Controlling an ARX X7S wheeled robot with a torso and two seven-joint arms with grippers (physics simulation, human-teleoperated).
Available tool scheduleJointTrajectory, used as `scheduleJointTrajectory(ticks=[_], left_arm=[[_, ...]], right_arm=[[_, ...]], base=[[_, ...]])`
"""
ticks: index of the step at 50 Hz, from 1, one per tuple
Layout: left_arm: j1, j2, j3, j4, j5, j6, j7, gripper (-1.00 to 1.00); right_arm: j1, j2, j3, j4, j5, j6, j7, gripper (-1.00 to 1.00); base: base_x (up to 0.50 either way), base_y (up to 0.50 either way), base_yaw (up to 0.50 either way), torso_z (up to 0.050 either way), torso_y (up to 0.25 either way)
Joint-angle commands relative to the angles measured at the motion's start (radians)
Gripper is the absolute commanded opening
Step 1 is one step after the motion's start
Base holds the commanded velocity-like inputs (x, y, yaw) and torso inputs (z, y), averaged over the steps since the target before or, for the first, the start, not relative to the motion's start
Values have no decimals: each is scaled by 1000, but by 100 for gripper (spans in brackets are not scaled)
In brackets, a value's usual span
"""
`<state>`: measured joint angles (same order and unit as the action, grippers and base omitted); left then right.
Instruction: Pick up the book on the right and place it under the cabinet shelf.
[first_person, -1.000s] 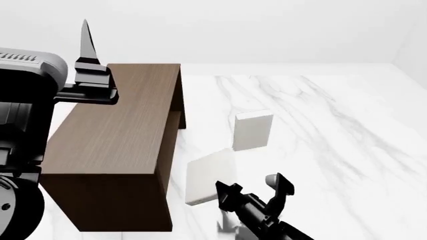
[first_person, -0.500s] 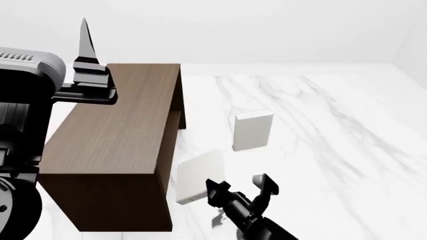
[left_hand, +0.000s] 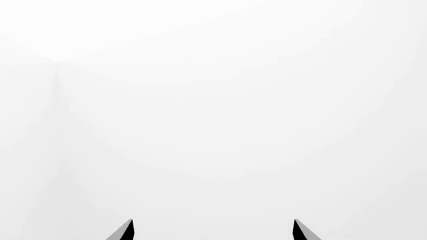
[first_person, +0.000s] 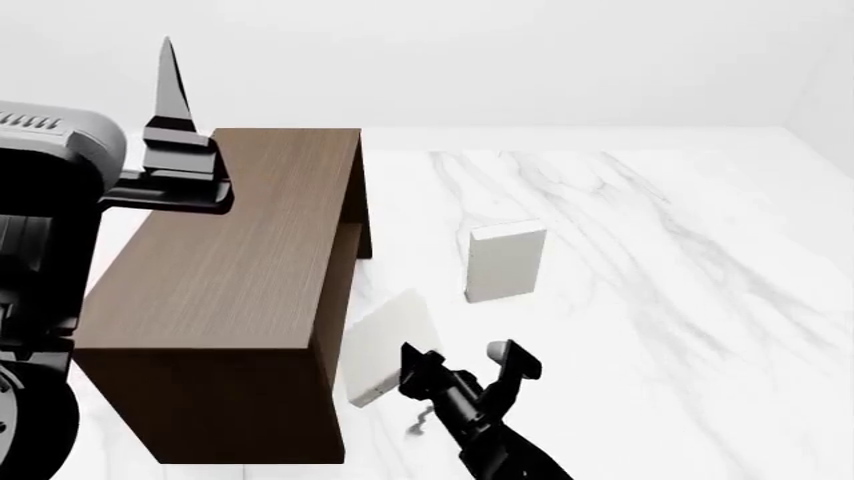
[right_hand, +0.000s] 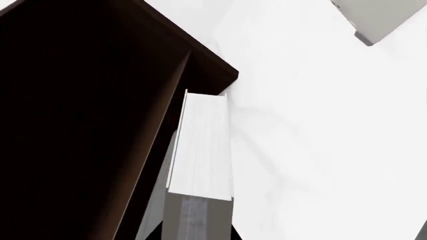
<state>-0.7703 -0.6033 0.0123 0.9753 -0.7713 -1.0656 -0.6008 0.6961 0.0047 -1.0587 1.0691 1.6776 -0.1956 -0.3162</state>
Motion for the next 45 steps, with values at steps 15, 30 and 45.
scheduleJointTrajectory(ticks=[15, 30, 45], left_arm=[[17, -25, -8, 9, -25, 27, -15, 100], [42, -40, -12, 7, -27, 57, -19, 100], [46, -51, -11, 8, -41, 65, -35, 100]], right_arm=[[40, -5, -595, 146, 517, -144, 2, 100], [34, -4, -610, 175, 529, -154, 7, 100], [37, -4, -624, 205, 553, -165, -2, 100]], base=[[2, 0, 1, -1, 0], [0, 0, 0, -1, 0], [0, 0, 0, -1, 0]])
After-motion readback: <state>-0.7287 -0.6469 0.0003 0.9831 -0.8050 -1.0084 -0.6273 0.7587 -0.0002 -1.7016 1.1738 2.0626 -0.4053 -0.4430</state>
